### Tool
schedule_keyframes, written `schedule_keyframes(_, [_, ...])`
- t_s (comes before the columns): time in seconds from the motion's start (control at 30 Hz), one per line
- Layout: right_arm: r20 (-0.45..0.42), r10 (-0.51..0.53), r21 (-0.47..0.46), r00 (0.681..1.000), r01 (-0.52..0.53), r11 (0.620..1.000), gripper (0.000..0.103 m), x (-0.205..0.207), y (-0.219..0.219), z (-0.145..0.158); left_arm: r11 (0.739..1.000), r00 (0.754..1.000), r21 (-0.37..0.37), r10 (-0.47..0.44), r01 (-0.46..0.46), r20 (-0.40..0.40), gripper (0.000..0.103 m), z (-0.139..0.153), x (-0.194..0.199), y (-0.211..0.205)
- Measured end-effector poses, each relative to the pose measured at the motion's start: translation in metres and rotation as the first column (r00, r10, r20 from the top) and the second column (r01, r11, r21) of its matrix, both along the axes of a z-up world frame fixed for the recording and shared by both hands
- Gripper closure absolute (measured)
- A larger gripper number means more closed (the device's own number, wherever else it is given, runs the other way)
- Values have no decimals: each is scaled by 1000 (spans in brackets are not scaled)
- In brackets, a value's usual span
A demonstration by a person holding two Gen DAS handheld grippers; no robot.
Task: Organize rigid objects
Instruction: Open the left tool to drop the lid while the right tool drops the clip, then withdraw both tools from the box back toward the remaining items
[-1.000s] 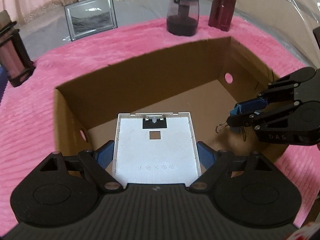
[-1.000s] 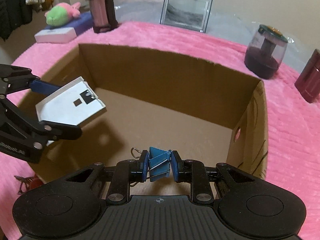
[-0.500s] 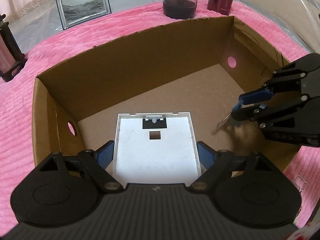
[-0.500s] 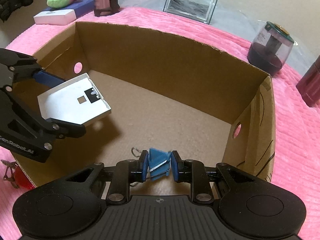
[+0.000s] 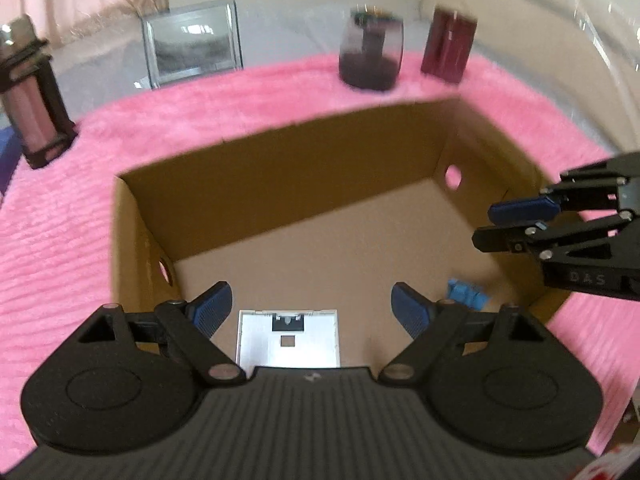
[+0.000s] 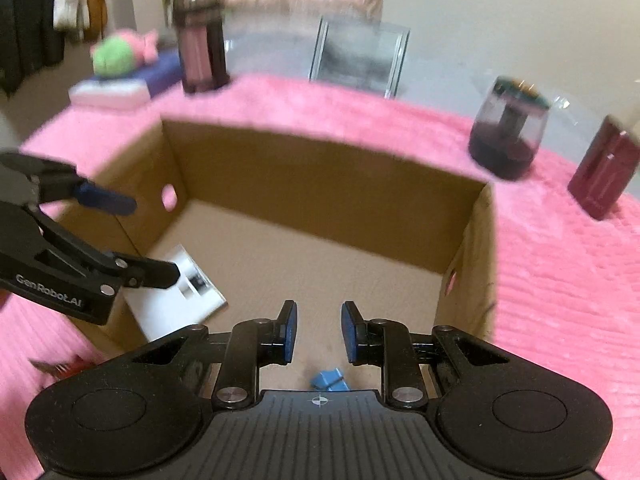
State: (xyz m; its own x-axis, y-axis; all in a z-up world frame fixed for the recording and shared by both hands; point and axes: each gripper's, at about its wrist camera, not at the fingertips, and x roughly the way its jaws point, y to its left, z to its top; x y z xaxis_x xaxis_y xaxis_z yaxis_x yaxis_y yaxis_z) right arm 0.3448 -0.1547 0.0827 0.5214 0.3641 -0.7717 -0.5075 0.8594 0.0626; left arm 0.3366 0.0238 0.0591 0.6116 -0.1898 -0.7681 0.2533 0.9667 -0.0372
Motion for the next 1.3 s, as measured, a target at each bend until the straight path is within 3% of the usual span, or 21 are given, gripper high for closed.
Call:
schedule_keyframes(0.27, [140, -65, 179, 988, 40, 983, 83, -75, -22, 61, 997, 983, -51, 65, -57, 174, 19, 45, -81, 4])
schedule_keyframes(0.43, [170, -111, 256, 979, 65, 964, 82, -136, -38, 73, 994, 963, -71, 100, -84, 251, 19, 53, -141, 4])
schedule_keyframes(0.57, [168, -174, 286, 970, 120, 951, 78, -180, -54, 62, 987, 948, -107, 143, -117, 284, 19, 45, -186, 5])
schedule_keyframes(0.63, [152, -201, 291, 968, 151, 945, 62, -201, -61, 53, 984, 934, -103, 171, -145, 314, 19, 38, -209, 4])
schedule_keyframes(0.73, [124, -257, 299, 958, 210, 931, 49, -226, -71, 35, 976, 925, -114, 214, -187, 315, 19, 26, -235, 4])
schedule_keyframes(0.97, [107, -297, 239, 949, 265, 934, 48, -271, -79, 0, 960, 905, -119, 279, -254, 321, 14, -3, -279, -1])
schedule_keyframes(1.2, [77, -290, 214, 954, 268, 939, 48, -292, -76, -25, 963, 923, -38, 267, -267, 277, 9, -35, -294, -8])
schedule_keyframes(1.3, [78, -295, 214, 952, 273, 938, 48, -293, -74, -29, 962, 931, -38, 271, -270, 245, 9, -46, -297, -7])
